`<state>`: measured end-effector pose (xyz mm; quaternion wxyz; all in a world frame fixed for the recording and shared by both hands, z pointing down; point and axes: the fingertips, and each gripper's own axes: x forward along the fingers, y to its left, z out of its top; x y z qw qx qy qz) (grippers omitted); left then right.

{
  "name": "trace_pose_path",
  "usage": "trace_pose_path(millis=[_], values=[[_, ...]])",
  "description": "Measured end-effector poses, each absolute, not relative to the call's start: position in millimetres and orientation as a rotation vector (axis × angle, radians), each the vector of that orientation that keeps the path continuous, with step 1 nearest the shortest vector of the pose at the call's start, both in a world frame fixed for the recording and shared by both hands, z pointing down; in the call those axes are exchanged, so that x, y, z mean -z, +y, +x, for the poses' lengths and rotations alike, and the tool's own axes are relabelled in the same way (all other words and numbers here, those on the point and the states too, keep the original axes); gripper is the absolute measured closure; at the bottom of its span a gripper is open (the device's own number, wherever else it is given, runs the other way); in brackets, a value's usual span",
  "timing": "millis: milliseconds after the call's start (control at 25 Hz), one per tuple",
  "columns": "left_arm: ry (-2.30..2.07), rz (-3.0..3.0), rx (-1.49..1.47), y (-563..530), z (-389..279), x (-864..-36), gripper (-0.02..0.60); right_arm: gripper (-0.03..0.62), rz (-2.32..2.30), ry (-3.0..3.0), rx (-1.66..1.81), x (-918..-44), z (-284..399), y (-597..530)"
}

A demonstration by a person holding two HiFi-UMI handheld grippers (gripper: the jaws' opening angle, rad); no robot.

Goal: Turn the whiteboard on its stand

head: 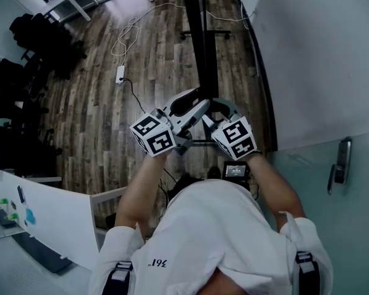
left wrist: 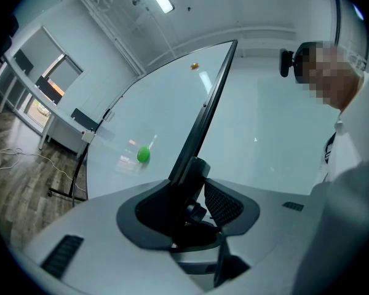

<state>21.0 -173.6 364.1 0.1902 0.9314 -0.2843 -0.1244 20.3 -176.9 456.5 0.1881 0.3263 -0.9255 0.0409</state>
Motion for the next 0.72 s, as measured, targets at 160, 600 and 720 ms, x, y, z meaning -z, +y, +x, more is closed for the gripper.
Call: trace_pose_path(millis=[160,600,720], values=[[-0.761,2.617,0.331,-163,21,-362,0.407,0.424,0.945,-2.587,-0.126,-455,20,-167],[-0.65,2.641,0.283,-137,26,-361,0.413,0.424,0.985,-2.547,-0.145,-455,26,-141],[-0.625,2.643,0.279,-128,30,-363,0.413,0.424,0.996,-2.539,-0.148,-457,31,-133]])
